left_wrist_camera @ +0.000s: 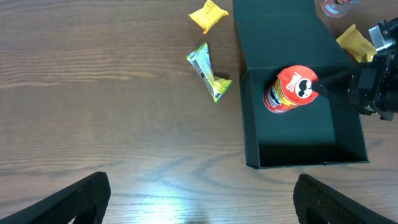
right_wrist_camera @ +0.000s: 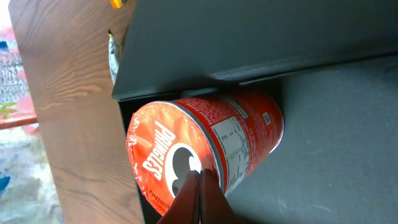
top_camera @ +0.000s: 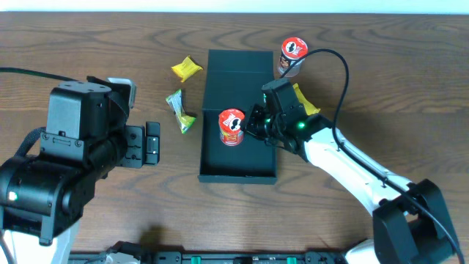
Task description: Pack container
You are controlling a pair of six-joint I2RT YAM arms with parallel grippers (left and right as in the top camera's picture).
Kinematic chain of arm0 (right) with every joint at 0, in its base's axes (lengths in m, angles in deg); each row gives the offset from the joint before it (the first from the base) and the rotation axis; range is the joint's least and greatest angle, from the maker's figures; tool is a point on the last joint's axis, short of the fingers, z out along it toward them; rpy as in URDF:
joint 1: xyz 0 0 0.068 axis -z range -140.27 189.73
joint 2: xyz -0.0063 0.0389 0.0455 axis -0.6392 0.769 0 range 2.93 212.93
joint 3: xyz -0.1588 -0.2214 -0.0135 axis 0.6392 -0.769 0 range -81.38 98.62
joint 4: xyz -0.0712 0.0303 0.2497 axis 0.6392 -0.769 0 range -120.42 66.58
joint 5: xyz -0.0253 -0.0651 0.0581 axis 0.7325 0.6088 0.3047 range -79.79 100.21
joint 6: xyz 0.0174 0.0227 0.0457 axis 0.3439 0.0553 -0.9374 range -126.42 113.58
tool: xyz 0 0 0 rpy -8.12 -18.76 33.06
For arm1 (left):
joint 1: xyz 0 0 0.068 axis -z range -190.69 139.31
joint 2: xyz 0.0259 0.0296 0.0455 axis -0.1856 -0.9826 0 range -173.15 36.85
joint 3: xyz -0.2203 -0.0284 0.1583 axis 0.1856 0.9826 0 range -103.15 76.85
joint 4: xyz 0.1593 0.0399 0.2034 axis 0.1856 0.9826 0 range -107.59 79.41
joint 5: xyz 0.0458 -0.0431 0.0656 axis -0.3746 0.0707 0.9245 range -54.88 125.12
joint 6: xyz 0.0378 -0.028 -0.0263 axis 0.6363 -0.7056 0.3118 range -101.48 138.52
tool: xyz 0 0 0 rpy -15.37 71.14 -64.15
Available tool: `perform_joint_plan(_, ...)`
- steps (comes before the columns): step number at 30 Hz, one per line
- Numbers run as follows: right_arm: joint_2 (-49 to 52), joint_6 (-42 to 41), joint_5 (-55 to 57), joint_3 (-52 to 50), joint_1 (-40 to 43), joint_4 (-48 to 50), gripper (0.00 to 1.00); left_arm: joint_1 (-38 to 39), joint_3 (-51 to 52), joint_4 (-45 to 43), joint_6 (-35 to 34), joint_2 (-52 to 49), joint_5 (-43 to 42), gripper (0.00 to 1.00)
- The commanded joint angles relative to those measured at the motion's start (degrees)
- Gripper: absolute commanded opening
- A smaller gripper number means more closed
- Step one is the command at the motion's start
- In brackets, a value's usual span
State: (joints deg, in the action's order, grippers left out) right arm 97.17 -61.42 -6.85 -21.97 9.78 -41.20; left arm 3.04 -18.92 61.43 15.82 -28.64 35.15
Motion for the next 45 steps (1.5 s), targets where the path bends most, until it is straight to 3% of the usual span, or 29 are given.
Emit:
perform_joint_plan(1,0.61,2.08,3.67,-0.17,-0.44,-1.38,0.01,0.17,-0.37,0.02,1.05,-0.13,0.61,0.96)
perform_joint_plan(17,0.59,8.87,4.68,-0.17,5.42,-5.88,0.02,0.17,-0.37,0.02,1.03,-0.13,0.61,0.95)
perform_joint_plan(30,0.59,11.02,15.89,-0.13,5.57,-9.81,0.02,0.17,-0.37,0.00,1.03,-0.15,0.59,0.95)
perform_joint_plan(38,0.59,12.90,16.83,8.55,6.38,-12.94,0.02,0.17,-0.37,0.00,1.03,-0.13,0.59,0.96)
perform_joint_plan(45,0.59,13.90,0.83,13.70,6.16,-25.31,0.02,0.17,-0.37,0.00,1.03,-0.15,0.59,0.96)
